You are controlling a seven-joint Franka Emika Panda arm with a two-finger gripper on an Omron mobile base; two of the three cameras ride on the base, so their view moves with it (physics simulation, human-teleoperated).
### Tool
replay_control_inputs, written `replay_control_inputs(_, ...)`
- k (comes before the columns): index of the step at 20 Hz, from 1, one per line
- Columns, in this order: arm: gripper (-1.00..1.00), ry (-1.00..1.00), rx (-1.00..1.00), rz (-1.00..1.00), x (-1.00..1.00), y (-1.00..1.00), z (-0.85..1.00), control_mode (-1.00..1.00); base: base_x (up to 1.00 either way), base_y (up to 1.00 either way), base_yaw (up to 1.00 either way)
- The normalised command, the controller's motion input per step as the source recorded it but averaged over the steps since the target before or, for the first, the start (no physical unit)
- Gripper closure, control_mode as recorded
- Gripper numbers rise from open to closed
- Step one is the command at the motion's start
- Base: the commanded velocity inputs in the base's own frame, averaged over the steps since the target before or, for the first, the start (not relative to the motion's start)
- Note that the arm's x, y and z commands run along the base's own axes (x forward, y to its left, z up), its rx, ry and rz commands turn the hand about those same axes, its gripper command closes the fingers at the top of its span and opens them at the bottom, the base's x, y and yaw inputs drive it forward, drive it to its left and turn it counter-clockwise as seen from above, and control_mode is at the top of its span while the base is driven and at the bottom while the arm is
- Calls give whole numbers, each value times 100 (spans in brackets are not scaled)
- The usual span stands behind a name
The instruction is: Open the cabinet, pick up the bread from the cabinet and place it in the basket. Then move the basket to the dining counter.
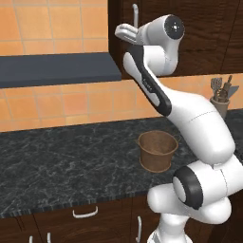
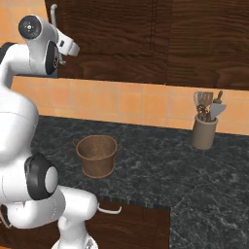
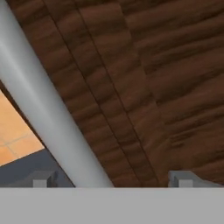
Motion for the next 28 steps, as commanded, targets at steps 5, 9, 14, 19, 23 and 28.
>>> replay_control_inputs(5, -100, -4, 0, 0, 80, 15, -1, -100, 0, 0, 0)
replay_control_inputs(9, 100, -7, 0, 0, 46, 12, -23, -100, 0, 0, 0)
replay_control_inputs(14, 100, -41, 0, 0, -4, 24, -82, -100, 0, 0, 0)
replay_control_inputs(19, 100, -49, 0, -1, 5, 19, -74, -100, 0, 0, 0)
replay_control_inputs(23, 100, -6, 4, 0, -45, -23, 45, -100, 0, 0, 0)
replay_control_inputs(28, 100, 16, 2, 0, -100, -39, 53, -100, 0, 0, 0)
